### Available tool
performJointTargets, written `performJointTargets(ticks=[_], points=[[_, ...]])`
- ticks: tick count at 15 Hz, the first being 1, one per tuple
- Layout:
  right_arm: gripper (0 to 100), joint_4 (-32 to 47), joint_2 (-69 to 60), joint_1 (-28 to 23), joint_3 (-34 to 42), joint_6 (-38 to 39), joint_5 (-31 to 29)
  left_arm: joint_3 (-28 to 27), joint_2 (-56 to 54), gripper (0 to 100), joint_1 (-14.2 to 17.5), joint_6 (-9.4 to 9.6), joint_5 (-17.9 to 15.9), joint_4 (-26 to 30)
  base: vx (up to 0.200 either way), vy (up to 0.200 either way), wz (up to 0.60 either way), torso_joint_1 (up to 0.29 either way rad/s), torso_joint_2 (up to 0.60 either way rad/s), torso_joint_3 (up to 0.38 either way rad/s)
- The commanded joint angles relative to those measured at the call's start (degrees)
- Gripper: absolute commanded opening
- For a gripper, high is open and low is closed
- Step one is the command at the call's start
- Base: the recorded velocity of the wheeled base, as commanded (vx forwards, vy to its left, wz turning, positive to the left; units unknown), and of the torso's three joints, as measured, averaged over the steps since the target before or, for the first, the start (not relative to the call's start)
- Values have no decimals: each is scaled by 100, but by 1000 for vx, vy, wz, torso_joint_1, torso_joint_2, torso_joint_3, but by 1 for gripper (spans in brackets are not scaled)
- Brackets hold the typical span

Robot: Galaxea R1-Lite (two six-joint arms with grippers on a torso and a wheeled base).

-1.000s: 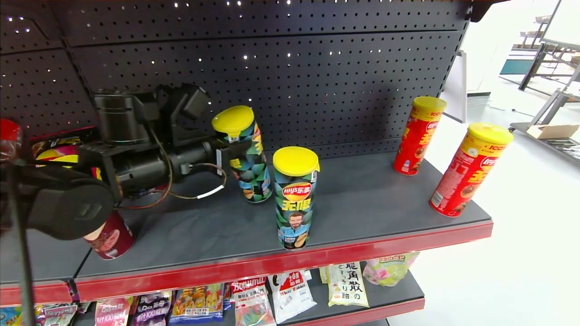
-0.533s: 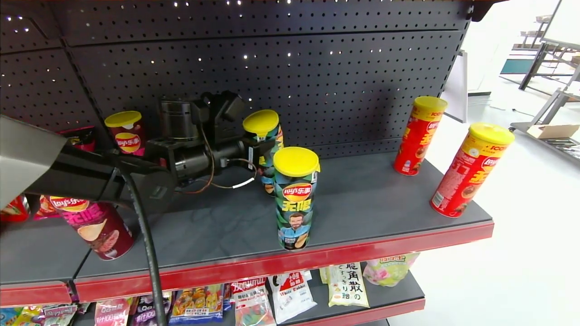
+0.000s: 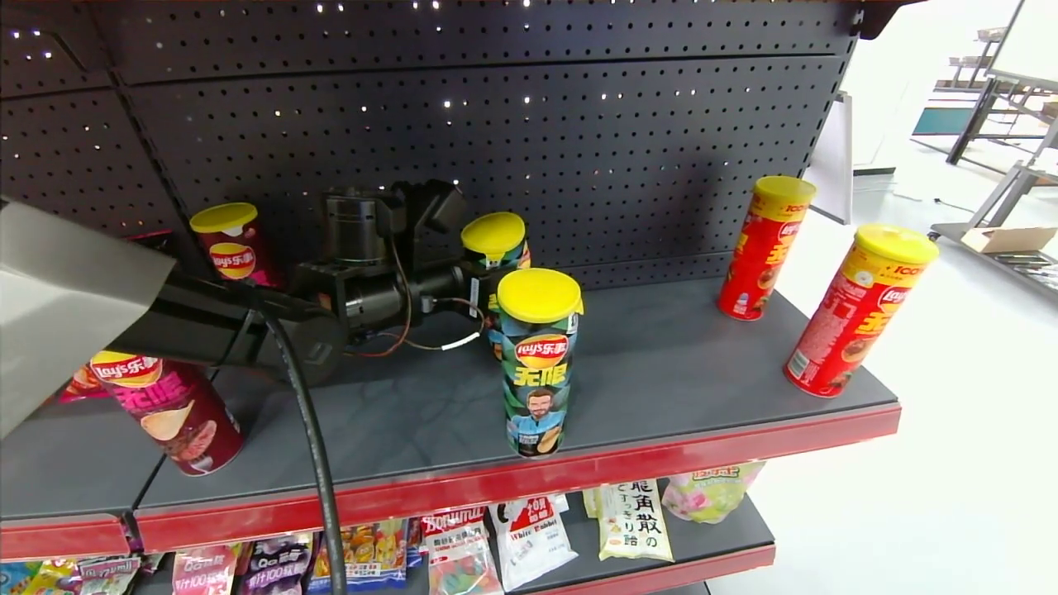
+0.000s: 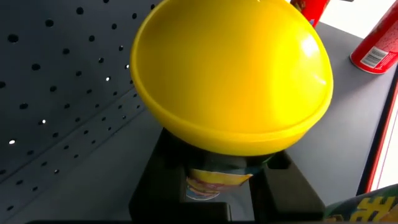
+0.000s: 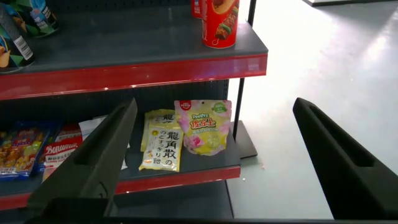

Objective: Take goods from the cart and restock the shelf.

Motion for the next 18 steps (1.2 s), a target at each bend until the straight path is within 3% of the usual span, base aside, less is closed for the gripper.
performJointTargets(ticks=[1, 5, 6, 12, 15, 18], points=[[100, -1, 9, -1, 0, -1, 2, 1, -18, 0, -1, 4, 6, 23, 0, 0, 0, 0, 0, 0], [100, -1, 9, -1, 0, -1, 2, 1, -18, 0, -1, 39, 23, 23, 0, 0, 0, 0, 0, 0], [100, -1, 9, -1, 0, -10, 2, -8, -18, 100, -1, 48, 15, 32, 0, 0, 0, 0, 0, 0], [100, -1, 9, -1, 0, -1, 2, 80, -185, 100, 7, 39, 50, 41, 0, 0, 0, 0, 0, 0], [100, -1, 9, -1, 0, -1, 10, 397, -396, 100, 51, 31, 164, 41, 0, 0, 0, 0, 0, 0], [100, -1, 9, -1, 0, -1, 2, 1741, -1178, 100, 359, 22, 305, 41, 0, 0, 0, 0, 0, 0]])
